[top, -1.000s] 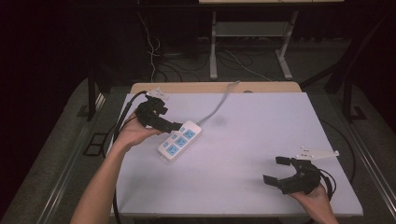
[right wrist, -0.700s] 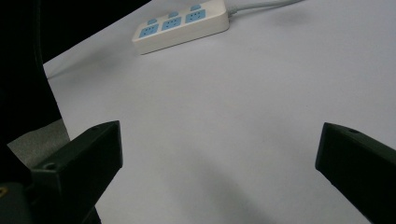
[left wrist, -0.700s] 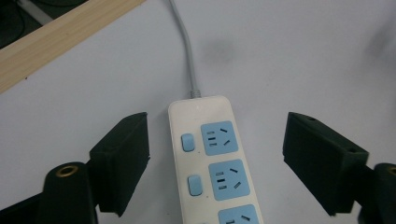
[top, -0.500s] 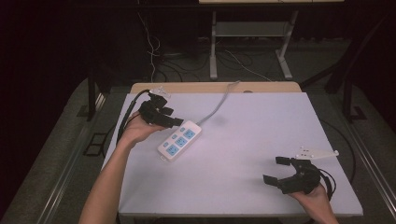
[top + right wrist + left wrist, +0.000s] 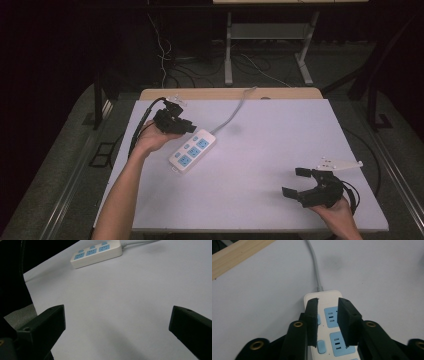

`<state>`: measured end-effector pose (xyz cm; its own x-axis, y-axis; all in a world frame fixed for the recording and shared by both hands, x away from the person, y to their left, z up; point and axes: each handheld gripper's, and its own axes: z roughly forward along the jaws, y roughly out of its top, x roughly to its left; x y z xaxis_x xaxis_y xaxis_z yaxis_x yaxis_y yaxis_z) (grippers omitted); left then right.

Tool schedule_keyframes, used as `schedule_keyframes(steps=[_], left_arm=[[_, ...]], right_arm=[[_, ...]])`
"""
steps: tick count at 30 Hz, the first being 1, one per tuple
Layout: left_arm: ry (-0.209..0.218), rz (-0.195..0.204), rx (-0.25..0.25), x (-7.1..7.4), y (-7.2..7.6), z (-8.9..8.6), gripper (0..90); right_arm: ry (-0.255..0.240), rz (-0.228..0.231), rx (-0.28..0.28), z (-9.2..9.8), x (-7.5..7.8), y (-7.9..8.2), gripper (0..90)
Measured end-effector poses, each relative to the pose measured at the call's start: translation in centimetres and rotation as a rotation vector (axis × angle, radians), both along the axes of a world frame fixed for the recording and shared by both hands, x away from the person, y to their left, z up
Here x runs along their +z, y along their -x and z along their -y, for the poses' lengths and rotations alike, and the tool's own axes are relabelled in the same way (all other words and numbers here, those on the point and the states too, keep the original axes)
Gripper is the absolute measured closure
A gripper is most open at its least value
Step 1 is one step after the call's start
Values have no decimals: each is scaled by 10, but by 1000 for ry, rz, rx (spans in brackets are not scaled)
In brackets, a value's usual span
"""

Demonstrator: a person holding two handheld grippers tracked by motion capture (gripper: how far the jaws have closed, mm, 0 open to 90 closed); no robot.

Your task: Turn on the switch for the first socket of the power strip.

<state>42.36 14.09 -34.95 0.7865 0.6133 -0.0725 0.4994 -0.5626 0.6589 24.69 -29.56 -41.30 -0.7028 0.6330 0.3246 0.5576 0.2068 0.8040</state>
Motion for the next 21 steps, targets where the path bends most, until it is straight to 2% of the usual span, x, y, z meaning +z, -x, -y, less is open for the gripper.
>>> schedule_keyframes(steps=[9,21], left_arm=[[14,-43,2,-12,-11,1,887],[43,-75,28,-26,-21,-3,890]], right_arm=[[1,-1,-1,0,0,0,3],[2,1,-1,1,0,0,3]])
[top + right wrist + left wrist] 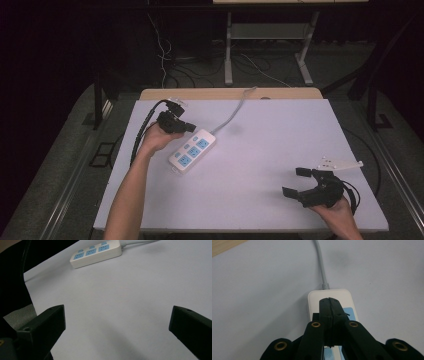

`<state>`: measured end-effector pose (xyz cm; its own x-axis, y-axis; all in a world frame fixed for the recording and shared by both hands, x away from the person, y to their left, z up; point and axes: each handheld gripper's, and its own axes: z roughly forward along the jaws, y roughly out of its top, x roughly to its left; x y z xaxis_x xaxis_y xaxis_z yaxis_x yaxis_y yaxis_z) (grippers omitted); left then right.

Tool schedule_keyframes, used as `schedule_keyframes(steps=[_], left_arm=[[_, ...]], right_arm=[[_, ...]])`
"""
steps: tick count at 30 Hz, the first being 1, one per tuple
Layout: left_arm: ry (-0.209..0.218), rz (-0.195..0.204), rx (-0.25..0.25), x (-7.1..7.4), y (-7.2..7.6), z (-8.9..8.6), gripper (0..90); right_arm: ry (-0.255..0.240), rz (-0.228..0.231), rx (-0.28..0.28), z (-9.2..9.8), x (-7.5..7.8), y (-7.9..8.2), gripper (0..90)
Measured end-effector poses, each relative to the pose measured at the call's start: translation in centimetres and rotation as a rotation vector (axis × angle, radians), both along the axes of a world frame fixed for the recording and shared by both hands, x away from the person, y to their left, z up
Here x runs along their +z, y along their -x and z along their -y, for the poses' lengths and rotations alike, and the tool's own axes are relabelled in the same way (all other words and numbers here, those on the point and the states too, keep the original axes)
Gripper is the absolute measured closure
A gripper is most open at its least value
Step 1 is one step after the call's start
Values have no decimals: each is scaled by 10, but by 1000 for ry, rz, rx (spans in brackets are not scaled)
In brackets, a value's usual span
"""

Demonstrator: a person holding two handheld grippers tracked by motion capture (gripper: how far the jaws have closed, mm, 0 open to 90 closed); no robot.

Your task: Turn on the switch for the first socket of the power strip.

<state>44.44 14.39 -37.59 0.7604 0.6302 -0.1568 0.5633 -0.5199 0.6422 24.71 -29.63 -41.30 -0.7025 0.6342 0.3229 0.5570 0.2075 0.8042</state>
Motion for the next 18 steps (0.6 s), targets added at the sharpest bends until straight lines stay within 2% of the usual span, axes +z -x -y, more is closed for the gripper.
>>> schedule_keyframes(steps=[8,18], left_arm=[[30,-22,18,-12,-2,-2,890],[39,-39,12,-21,-3,1,890]], right_arm=[[1,-2,0,0,0,0,4],[3,-3,3,-1,0,0,3]])
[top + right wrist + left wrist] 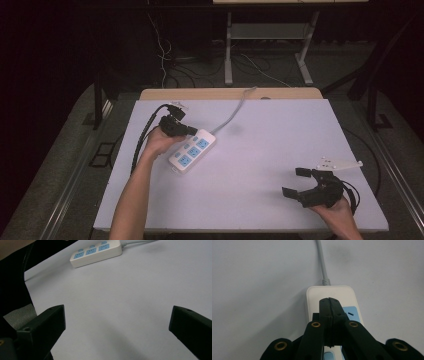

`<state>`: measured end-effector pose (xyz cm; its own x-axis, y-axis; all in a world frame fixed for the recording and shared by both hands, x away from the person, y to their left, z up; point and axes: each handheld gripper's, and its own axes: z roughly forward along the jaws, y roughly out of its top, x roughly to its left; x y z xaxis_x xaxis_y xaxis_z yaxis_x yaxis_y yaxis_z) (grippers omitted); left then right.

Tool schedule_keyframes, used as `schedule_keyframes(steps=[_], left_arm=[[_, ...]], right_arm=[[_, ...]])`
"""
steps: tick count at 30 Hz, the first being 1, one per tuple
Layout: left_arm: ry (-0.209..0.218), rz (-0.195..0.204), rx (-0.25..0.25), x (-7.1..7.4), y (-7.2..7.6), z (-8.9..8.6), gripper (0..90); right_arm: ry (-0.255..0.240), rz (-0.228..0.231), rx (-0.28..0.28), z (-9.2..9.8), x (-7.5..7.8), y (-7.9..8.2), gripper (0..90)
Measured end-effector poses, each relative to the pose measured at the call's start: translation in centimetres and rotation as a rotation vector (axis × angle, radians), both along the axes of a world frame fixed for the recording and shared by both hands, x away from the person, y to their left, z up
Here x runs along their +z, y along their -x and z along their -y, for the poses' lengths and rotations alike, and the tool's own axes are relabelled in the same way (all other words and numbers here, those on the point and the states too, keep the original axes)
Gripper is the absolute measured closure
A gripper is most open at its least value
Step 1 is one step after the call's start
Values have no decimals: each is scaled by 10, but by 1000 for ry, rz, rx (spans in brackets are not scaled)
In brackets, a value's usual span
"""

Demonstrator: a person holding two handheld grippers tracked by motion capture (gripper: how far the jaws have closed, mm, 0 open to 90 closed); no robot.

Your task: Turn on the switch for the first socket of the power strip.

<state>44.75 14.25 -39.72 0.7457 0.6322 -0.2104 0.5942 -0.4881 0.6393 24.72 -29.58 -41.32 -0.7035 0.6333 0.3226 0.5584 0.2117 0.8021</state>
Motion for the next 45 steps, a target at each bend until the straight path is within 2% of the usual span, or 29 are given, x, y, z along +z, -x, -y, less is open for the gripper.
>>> schedule_keyframes(steps=[13,17,21,27,32,37,40,45], left_arm=[[-13,-20,-4,-14,1,2,889],[21,-25,16,-17,1,-1,889],[20,-17,18,-17,2,-1,890],[82,-21,54,-24,3,-5,894],[71,-12,55,-24,4,-4,896],[97,-32,79,-26,3,-6,897],[83,-32,82,-25,4,-4,898],[83,-38,103,-26,4,-4,898]], right_arm=[[1,1,2,-1,0,0,3],[1,1,3,-1,0,0,4],[2,3,2,-1,0,1,4],[1,4,5,-2,1,2,3],[0,8,6,-2,1,2,3],[-3,12,7,-2,3,3,3],[-2,15,9,-2,3,3,3],[-5,19,9,-2,4,3,3]])
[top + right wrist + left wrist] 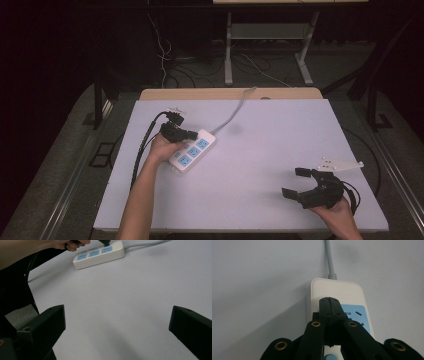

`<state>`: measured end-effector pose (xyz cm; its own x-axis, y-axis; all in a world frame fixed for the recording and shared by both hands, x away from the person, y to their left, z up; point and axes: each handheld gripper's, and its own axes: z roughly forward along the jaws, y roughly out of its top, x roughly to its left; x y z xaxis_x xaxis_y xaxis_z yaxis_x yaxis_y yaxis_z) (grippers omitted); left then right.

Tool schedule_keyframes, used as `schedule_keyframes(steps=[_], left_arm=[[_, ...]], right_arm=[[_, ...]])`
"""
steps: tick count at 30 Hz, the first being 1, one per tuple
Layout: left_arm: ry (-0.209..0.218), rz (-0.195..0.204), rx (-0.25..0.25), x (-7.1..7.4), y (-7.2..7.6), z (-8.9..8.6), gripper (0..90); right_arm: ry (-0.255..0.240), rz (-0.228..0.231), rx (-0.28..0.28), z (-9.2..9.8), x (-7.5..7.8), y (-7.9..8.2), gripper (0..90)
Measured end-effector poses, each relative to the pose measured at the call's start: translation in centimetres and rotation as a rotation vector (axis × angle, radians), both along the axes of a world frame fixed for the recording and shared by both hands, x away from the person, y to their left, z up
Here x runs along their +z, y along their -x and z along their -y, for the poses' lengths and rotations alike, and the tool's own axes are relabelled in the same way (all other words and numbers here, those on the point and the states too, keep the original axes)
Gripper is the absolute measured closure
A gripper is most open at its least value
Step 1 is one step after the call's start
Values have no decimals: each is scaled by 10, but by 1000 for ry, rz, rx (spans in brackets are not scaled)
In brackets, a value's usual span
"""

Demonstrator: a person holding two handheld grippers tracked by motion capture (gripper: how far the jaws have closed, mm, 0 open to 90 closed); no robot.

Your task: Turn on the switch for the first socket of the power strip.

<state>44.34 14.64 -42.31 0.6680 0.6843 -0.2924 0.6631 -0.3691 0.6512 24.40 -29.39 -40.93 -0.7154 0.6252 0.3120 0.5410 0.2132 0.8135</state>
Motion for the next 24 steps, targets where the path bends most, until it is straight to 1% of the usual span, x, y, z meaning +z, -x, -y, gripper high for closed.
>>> schedule_keyframes(steps=[5,9,17,19,21,24], left_arm=[[-13,-6,0,1,0,1,897],[-24,0,2,2,0,3,896],[-73,11,-1,6,1,8,896],[-72,10,1,6,1,7,896],[-57,5,3,5,1,6,895],[-71,14,7,7,0,3,893]], right_arm=[[1,-3,-2,1,-1,0,3],[0,-5,-7,1,-1,-1,4],[-1,-6,-10,3,-2,-1,4],[-2,-7,-10,3,-1,-1,3],[-3,-7,-10,3,-1,-1,3],[-2,-7,-10,3,-1,-2,3]])
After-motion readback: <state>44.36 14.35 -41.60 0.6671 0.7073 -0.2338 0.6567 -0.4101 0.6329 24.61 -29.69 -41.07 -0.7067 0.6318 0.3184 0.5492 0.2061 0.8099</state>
